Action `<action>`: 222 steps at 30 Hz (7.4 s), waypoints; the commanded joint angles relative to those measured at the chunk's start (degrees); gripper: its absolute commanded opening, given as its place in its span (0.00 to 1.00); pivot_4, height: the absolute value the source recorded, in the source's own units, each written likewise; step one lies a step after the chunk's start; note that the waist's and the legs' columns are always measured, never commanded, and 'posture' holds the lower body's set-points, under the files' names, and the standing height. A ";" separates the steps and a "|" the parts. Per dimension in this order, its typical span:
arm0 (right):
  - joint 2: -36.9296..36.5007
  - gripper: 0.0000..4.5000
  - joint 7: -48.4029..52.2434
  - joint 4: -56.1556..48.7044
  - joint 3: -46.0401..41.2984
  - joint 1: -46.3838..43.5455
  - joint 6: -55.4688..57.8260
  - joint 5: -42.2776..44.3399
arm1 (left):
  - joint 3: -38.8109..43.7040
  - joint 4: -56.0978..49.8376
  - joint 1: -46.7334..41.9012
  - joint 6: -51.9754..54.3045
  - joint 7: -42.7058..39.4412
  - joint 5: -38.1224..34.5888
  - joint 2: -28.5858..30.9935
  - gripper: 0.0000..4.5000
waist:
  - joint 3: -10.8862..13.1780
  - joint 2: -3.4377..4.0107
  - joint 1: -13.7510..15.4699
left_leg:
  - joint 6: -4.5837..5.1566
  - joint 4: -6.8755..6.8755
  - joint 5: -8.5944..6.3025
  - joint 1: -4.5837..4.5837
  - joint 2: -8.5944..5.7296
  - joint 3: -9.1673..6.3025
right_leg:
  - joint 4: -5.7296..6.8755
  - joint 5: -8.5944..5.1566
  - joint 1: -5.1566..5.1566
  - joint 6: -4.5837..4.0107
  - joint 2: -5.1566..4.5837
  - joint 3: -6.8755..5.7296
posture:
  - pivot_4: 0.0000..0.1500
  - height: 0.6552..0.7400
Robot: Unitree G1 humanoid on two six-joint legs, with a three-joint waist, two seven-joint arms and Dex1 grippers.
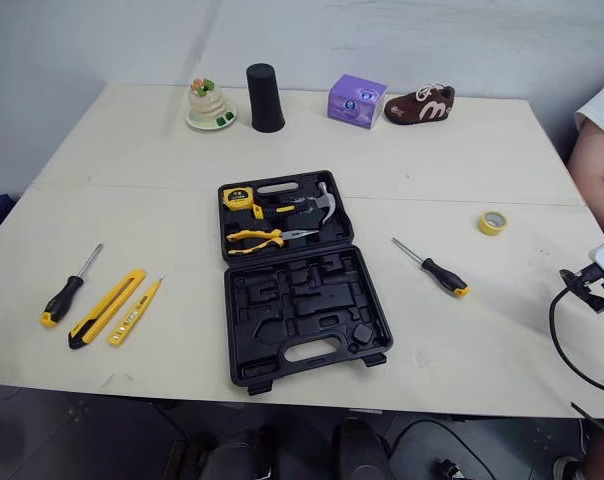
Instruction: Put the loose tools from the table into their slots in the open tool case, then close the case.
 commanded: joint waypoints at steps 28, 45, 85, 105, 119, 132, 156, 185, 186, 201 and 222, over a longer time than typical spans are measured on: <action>19.58 0.86 28.52 -35.89 7.22 -10.01 26.66 10.93 | -9.24 -71.76 3.18 35.27 -0.98 -12.02 -16.11 0.85 | 0.02 0.03 0.71 | -0.03 0.06 -0.05 0.02 0.09 -0.04 | 0.00 0.01 0.06 0.01 0.08 0.07 | 1.00 1.00; 23.87 0.00 24.35 -37.03 17.29 -14.78 24.85 1.36 | -33.05 -70.36 -12.42 48.73 5.19 -2.16 -27.06 0.01 | 0.02 0.04 1.78 | -0.03 0.44 -0.09 -0.29 0.10 -0.11 | -0.02 0.01 -0.06 0.01 0.13 0.03 | 1.00 1.00; 20.97 0.00 28.36 -62.59 18.81 1.83 36.44 3.73 | -41.71 -56.00 -28.80 44.25 -1.29 3.80 -39.21 0.01 | 0.02 0.04 3.52 | 0.10 0.98 -0.16 -0.85 0.02 -0.36 | 0.14 0.04 -0.32 0.05 0.08 -0.19 | 1.00 1.00; 9.27 0.15 30.98 -53.34 4.03 6.80 28.40 13.29 | -11.14 -65.52 -10.84 37.46 -11.74 -5.23 -19.32 0.14 | 0.11 0.13 3.00 | 0.22 0.87 -0.27 -0.84 0.04 -0.27 | -0.11 0.05 -0.30 0.08 0.04 -0.15 | 1.00 1.00; 1.59 1.00 15.34 -19.10 -13.77 9.48 14.33 15.05 | 20.66 -30.74 4.68 21.11 0.43 -0.03 -9.80 0.99 | 0.12 0.14 1.67 | 0.47 0.76 -0.58 -0.57 0.04 -0.18 | -0.38 0.10 -0.01 0.19 -0.01 -0.13 | 1.00 1.00; -1.83 1.00 -4.38 -2.45 -7.82 6.02 12.50 5.19 | 19.48 -12.97 6.40 15.71 7.74 -0.80 -5.06 0.99 | 0.11 0.14 0.01 | 0.24 0.60 -0.60 -0.56 0.09 -0.01 | -0.28 0.10 -0.22 0.18 -0.03 -0.01 | 1.00 1.00; 28.64 1.00 35.75 -57.20 -1.57 2.82 21.75 30.86 | 13.72 -65.28 17.31 59.26 4.23 -15.14 -17.53 0.99 | 0.13 0.20 0.91 | 0.37 0.79 -0.70 -0.67 0.25 -0.17 | -0.19 0.12 -0.19 0.21 0.11 -0.02 | 1.00 1.00; 31.87 1.00 33.79 -75.97 5.69 3.61 33.37 35.56 | -7.98 -56.09 -1.08 67.31 12.61 -7.81 -19.38 0.64 | 0.11 0.17 2.00 | 0.22 0.82 -0.62 -0.69 0.13 -0.26 | -0.19 0.12 -0.18 0.20 0.04 -0.09 | 1.00 1.00; 31.17 1.00 34.30 -76.14 5.47 4.06 33.49 35.56 | -7.55 -56.33 -0.79 67.08 12.64 -7.81 -19.39 0.55 | 0.11 0.17 2.00 | 0.22 0.82 -0.62 -0.69 0.13 -0.25 | -0.19 0.12 -0.18 0.20 0.04 -0.09 | 1.00 1.00; 21.22 1.00 34.67 -70.21 -3.29 12.06 26.90 32.06 | -12.38 -76.31 -2.66 39.56 -2.14 -8.55 -19.33 0.22 | 0.08 0.05 3.34 | 0.32 0.85 -0.67 -0.72 0.03 -0.28 | -0.43 0.12 -0.01 0.20 -0.04 -0.15 | 1.00 1.00; 18.35 1.00 33.22 -68.16 -6.18 21.23 20.59 30.27 | -58.84 -66.02 -46.55 46.98 -21.87 11.09 -26.99 0.22 | 0.11 0.11 3.25 | 0.25 1.00 -0.47 -0.76 0.11 -0.10 | -0.37 0.15 -0.10 0.26 0.32 0.09 | 1.00 1.00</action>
